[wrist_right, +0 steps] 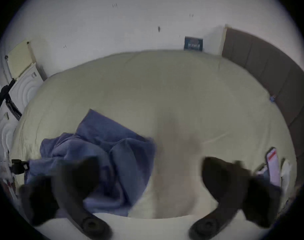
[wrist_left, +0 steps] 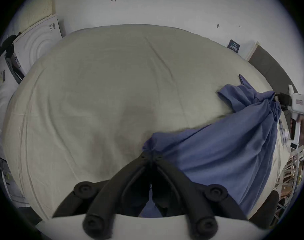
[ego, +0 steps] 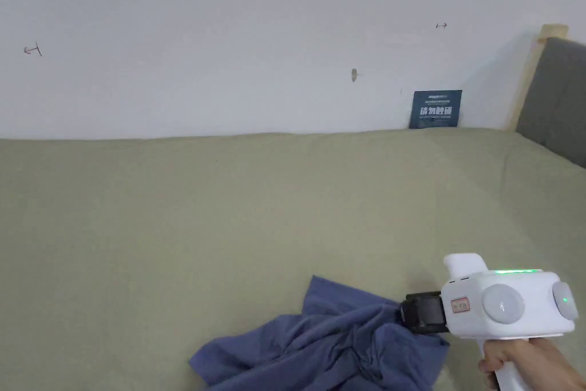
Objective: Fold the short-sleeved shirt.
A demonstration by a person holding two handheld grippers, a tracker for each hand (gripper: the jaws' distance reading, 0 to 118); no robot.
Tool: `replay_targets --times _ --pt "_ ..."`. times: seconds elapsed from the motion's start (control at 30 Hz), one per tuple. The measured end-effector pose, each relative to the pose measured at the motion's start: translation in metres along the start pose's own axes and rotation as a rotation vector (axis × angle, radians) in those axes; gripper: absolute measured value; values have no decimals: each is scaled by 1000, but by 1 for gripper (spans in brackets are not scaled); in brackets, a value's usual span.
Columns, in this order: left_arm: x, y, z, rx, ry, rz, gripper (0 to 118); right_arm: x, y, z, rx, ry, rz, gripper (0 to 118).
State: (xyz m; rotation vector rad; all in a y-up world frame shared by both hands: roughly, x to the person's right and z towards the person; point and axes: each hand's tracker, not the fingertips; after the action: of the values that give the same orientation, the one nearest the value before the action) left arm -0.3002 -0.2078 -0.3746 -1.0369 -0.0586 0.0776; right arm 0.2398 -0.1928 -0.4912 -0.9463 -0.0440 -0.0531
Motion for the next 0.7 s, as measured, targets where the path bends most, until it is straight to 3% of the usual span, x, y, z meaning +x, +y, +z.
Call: replay_targets --times 0.03,0.1,0.23,0.27,0.3,0.33,0.4,0.7 --pt "0 0 -2 -1 2 3 0 -1 0 -10 -19 -24 1 110" --pt "3 0 -4 -2 8 4 0 -4 -5 -27 -31 -22 2 88" --pt "1 2 -3 -4 18 -4 0 -10 -10 -16 -18 -19 -11 83" --pt "-2 5 1 -5 13 3 1 -9 -8 -4 -3 51 -23 65" --pt "-3 7 6 -7 9 15 1 -11 -7 12 22 71 -19 19" --pt "-4 9 12 -5 10 14 1 -11 -5 26 93 -28 -11 0" --pt "-10 15 35 55 22 30 1 -3 0 61 114 49 12 0" --pt "-34 60 193 344 144 40 1 32 7 256 362 26 -37 0"
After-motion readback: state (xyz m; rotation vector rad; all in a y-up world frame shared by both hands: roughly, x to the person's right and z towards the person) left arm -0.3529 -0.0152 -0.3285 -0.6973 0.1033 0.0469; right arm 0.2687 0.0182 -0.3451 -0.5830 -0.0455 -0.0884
